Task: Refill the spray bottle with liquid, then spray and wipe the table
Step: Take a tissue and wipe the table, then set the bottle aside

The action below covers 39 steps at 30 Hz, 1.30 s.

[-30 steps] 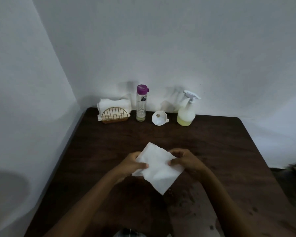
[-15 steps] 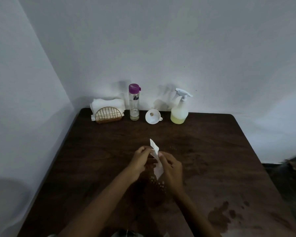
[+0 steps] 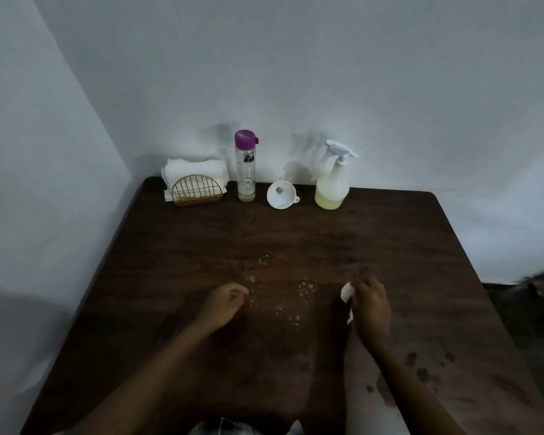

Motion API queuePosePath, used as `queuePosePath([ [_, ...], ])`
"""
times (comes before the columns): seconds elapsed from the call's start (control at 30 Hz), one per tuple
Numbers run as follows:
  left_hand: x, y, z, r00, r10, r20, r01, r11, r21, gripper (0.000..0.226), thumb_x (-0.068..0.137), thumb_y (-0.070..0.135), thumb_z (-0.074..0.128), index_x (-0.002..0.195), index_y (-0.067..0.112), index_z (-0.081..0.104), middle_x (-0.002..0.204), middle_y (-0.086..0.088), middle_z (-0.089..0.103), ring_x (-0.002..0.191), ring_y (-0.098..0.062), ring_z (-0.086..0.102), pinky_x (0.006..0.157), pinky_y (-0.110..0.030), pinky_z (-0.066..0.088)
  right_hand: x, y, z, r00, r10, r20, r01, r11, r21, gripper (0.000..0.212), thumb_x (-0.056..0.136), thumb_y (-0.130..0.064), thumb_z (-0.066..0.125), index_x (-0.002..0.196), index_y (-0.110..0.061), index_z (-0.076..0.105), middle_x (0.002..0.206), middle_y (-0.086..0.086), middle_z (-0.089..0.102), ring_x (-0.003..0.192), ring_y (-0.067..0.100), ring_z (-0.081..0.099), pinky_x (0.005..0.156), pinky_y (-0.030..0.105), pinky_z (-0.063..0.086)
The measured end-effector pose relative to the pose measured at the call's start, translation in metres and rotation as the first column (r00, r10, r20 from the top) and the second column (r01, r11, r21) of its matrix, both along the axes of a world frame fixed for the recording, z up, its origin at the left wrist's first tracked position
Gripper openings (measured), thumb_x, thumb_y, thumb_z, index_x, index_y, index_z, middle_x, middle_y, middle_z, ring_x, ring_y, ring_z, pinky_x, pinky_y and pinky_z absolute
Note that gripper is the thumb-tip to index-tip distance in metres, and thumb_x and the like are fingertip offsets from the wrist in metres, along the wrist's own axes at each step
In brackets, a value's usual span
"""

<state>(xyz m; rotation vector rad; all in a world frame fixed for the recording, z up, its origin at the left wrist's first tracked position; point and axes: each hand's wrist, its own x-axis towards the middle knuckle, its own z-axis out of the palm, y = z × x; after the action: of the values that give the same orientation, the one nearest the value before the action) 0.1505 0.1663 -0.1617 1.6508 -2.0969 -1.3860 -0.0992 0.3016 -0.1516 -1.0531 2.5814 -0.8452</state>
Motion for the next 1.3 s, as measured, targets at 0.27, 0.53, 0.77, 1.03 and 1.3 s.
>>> queuePosePath([
  [0.27, 0.070, -0.011, -0.025, 0.884, 0.256, 0.391, -0.082, 0.908, -0.410, 0.037, 0.087, 0.021, 0.055, 0.124, 0.023, 0.055, 0.144, -0.006, 0.037, 0.133, -0.029, 0.029, 0.107, -0.048, 0.026, 0.045, 0.016, -0.046, 0.997, 0.055, -0.062, -0.050, 0.996, 0.072, 0.046, 0.096, -0.026, 0.033, 0.122, 0.006, 0.054, 0.128, 0.020, 0.055, 0.119, 0.037, 0.052, 0.098, 0.043, 0.044],
  [0.53, 0.062, -0.025, -0.033, 0.873, 0.209, 0.441, -0.011, 0.912, -0.409, 0.045, 0.089, 0.031, 0.053, 0.133, 0.026, 0.044, 0.153, -0.009, 0.019, 0.141, -0.030, 0.014, 0.113, -0.052, 0.011, 0.118, 0.019, -0.062, 0.842, 0.521, 0.142, -0.533, 0.844, 0.063, 0.039, 0.095, -0.026, 0.036, 0.118, -0.008, 0.063, 0.122, 0.004, 0.063, 0.111, 0.015, 0.061, 0.101, 0.013, 0.031],
  [0.77, 0.052, -0.038, -0.033, 0.843, 0.155, 0.515, 0.021, 0.947, -0.320, 0.056, 0.093, 0.044, 0.042, 0.143, 0.033, 0.022, 0.156, -0.007, 0.003, 0.143, -0.030, 0.003, 0.114, -0.053, 0.005, 0.028, 0.012, -0.047, 0.820, 0.549, -0.160, -0.526, 0.834, 0.165, 0.036, 0.096, -0.039, 0.043, 0.129, -0.030, 0.052, 0.125, -0.020, 0.048, 0.118, 0.001, 0.045, 0.099, 0.011, 0.028],
  [1.03, 0.055, -0.043, -0.035, 0.819, 0.040, 0.572, 0.065, 0.984, -0.163, 0.062, 0.092, 0.056, 0.031, 0.145, 0.037, 0.005, 0.157, -0.005, -0.007, 0.144, -0.030, -0.005, 0.113, -0.057, 0.000, 0.079, -0.037, -0.059, 0.836, 0.505, -0.215, -0.478, 0.863, 0.166, 0.054, 0.100, -0.035, 0.017, 0.129, -0.004, 0.051, 0.139, 0.009, 0.047, 0.124, 0.027, 0.050, 0.099, 0.043, 0.046],
  [1.3, 0.059, -0.043, -0.040, 0.825, 0.011, 0.565, 0.108, 0.978, -0.176, 0.064, 0.092, 0.056, 0.030, 0.145, 0.037, 0.000, 0.156, -0.006, -0.011, 0.143, -0.031, -0.008, 0.115, -0.055, 0.004, 0.040, 0.003, -0.070, 0.535, 0.778, -0.329, -0.791, 0.598, 0.129, 0.038, 0.092, -0.023, 0.051, 0.127, -0.009, 0.049, 0.125, 0.007, 0.061, 0.116, 0.021, 0.058, 0.086, 0.029, 0.054],
])
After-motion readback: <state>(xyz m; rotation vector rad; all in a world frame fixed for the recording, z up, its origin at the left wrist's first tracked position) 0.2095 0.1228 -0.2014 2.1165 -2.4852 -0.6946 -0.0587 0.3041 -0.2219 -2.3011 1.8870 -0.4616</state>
